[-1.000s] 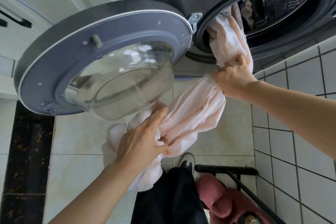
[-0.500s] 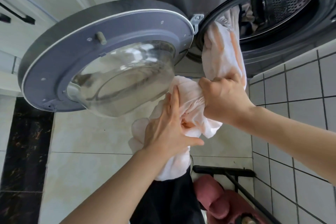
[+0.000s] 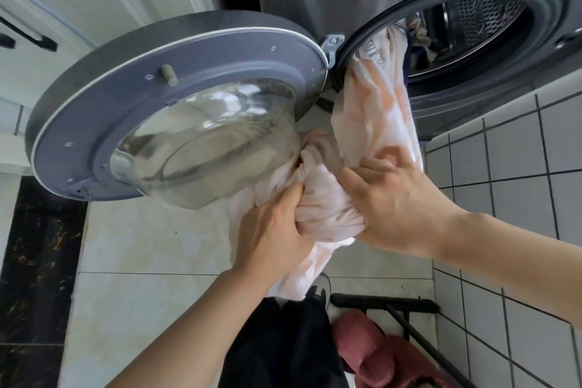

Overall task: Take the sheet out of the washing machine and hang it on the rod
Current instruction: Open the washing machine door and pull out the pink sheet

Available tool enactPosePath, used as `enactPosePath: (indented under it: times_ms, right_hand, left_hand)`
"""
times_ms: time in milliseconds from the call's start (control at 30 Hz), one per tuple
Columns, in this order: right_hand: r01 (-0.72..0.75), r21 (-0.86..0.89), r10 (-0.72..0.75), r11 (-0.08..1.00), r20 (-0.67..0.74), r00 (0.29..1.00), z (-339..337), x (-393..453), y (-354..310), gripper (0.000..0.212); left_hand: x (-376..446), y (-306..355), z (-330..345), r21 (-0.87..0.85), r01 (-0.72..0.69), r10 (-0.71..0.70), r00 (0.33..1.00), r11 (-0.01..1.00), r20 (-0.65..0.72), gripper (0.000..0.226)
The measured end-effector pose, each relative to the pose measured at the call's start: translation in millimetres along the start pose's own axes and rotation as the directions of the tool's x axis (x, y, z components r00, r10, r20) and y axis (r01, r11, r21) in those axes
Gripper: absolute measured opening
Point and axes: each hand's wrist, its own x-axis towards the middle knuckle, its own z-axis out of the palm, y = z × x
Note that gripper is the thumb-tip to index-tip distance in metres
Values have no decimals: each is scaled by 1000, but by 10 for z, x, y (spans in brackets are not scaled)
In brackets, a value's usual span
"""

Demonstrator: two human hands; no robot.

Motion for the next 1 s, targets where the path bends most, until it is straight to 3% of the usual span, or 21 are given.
enactPosePath:
  times_ms: [100, 267, 433, 567, 700, 800, 900, 1000]
  right_hand:
    - [22, 25, -23, 999, 24, 999, 99, -28, 155, 56]
    - [44, -103, -12, 994, 295, 956, 400, 117, 639, 87]
    - [94, -150, -24, 984, 412, 911, 593, 458, 916, 121]
    - [279, -139, -149, 950, 584, 798, 705, 719, 625, 134]
    - [290, -140, -121, 947, 681, 722, 886, 756, 462, 128]
    - [206, -110, -85, 972, 652, 753, 1029, 740, 412, 115]
    - [49, -114, 30, 992, 602, 798, 1125, 777, 364, 88]
    - [20, -183, 89, 983, 568, 818, 1106, 785, 331, 49]
  left_hand:
    - [4, -3, -78, 60, -36, 33, 999, 998, 42, 41]
    - [-156, -131, -208, 106, -122, 116, 992, 987, 57, 51]
    - [-441, -266, -296, 157, -132, 119, 989, 979, 90, 60]
    - [-489, -315, -363, 123, -73, 67, 997, 990, 49, 63]
    - [-455, -281, -453, 116, -82, 81, 997, 990, 13, 73]
    - [-440, -290, -484, 75, -87, 86, 996, 993, 10, 79]
    - [-414, -270, -492, 58, -81, 81, 997, 995, -2, 70]
    - [-400, -272, -497, 53, -28, 28, 1000, 998, 7, 57]
